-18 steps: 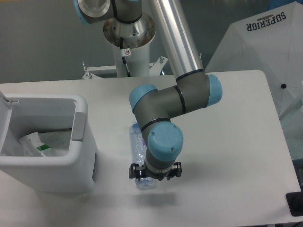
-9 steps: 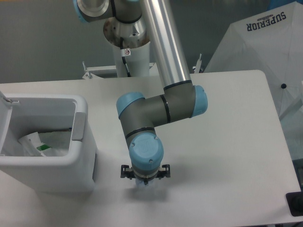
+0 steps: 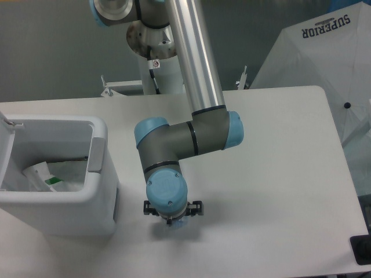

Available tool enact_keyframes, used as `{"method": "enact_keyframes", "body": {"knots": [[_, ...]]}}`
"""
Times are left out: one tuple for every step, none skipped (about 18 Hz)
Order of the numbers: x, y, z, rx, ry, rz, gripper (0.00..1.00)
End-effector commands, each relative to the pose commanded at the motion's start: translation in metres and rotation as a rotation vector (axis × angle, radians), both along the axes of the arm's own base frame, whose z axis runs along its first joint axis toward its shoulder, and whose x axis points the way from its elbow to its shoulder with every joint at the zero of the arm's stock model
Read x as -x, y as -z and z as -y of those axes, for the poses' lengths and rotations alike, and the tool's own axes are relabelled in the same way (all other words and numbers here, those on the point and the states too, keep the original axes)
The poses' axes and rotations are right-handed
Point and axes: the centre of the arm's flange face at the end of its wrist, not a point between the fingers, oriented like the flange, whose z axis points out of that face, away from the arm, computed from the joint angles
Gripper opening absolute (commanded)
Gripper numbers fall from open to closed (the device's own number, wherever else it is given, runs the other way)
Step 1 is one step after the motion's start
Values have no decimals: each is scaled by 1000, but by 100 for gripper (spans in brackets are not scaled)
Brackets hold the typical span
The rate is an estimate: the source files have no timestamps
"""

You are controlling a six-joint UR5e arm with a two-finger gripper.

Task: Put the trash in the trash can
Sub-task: 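Rotate the gripper to align with the bottle's cap end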

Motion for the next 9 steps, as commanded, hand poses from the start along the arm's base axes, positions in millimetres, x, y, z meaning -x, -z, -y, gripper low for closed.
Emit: {"method": "enact_keyframes", "body": {"knots": [[0,1,0,1,0,-1,100],[0,2,0,2,0,0,100],[0,2,0,2,0,-2,100],[-2,3,-1,3,2,-2,100],[-1,7,-1,9,0,-5,100],[1,10,0,23,-5,-18,100],[0,13,-2,40,-5,-35,100],[-5,16,-6,53,5,-48,100],[-5,16,-6,55,7,-51,100]]}}
